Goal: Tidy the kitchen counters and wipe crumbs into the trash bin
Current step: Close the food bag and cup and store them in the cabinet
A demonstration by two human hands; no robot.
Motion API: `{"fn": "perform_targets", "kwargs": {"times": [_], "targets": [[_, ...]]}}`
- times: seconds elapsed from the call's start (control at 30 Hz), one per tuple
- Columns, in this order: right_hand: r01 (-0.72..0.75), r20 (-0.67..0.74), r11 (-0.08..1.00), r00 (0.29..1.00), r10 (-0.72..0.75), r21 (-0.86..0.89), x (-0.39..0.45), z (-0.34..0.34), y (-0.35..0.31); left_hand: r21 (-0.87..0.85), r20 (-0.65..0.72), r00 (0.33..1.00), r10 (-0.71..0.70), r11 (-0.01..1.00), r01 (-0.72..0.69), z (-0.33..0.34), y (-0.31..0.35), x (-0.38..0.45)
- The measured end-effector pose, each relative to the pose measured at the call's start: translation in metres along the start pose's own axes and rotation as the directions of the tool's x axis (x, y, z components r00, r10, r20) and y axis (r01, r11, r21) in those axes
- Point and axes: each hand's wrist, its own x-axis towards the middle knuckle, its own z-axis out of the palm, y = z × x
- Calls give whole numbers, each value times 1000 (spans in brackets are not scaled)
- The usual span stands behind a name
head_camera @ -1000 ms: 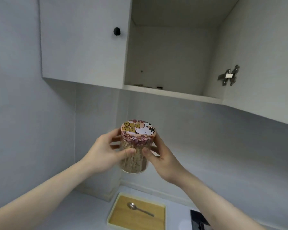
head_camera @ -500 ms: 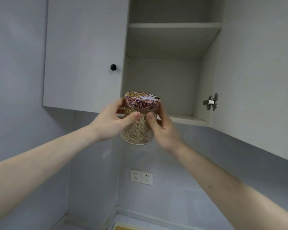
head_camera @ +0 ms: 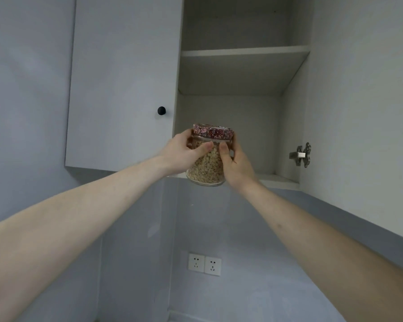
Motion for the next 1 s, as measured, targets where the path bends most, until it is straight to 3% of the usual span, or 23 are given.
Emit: {"fn": "perform_targets", "kwargs": {"times": [0.27,0.53,0.7,0.87,1.0], "targets": [[-24,1,998,1000,25,-49,28,0,18,38,9,1000,-28,999,28,12,-14,32],[-28,11,993,999,30,-115,46,8,32,-111,-27,994,-109,988,105,30,-38,50],[-27,50,985,998,36,-173,52,9,41,-117,-11,984,-176,978,173,38,-46,66],[-25,139,952,988,71,-306,59,-2,56,59,7,982,-191,980,190,52,-54,79],[-102,197,884,957,212,-457,64,-1,76,299,27,976,-216,933,198,71,-78,81]]}}
